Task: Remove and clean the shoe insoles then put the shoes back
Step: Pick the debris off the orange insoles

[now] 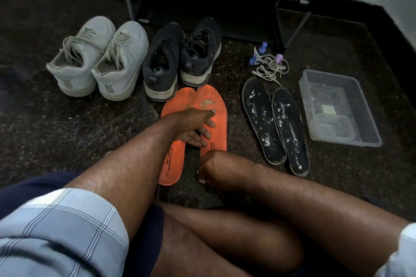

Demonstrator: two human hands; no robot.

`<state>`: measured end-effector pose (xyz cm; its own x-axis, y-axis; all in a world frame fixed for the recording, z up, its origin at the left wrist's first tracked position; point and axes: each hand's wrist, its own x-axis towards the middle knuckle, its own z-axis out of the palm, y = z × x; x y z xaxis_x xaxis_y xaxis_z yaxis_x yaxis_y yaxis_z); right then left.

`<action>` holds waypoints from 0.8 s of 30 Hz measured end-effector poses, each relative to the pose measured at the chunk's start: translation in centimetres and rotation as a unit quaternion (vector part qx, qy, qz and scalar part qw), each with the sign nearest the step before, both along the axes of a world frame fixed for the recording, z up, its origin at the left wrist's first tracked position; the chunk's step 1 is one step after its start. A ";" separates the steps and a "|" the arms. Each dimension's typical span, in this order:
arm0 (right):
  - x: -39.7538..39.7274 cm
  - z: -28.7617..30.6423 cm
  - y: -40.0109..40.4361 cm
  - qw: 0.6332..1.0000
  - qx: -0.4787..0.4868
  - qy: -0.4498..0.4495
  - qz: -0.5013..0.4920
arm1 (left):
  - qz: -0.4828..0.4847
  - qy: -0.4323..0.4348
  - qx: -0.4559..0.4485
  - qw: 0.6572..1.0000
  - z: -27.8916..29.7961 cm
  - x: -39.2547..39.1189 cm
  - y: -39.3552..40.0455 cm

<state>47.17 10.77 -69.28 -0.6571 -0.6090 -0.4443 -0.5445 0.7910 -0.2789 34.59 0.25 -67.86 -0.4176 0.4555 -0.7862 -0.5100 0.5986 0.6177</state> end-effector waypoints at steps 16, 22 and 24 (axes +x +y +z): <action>-1.3 1.4 1.3 0.995 -0.041 0.053 -0.078 | 0.004 -0.011 0.003 1.000 0.0 -0.1 0.0; -0.2 0.6 0.9 0.999 0.006 -0.019 -0.033 | 0.002 0.000 -0.004 1.000 0.0 0.0 0.1; -0.5 0.8 1.2 0.998 -0.003 -0.017 -0.063 | 0.002 -0.001 -0.002 1.000 0.1 0.0 0.1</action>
<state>46.71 11.93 -68.48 -0.7125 -0.5254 -0.4651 -0.4313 0.8508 -0.3004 34.57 0.31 -67.78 -0.4177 0.4505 -0.7890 -0.5138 0.5991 0.6141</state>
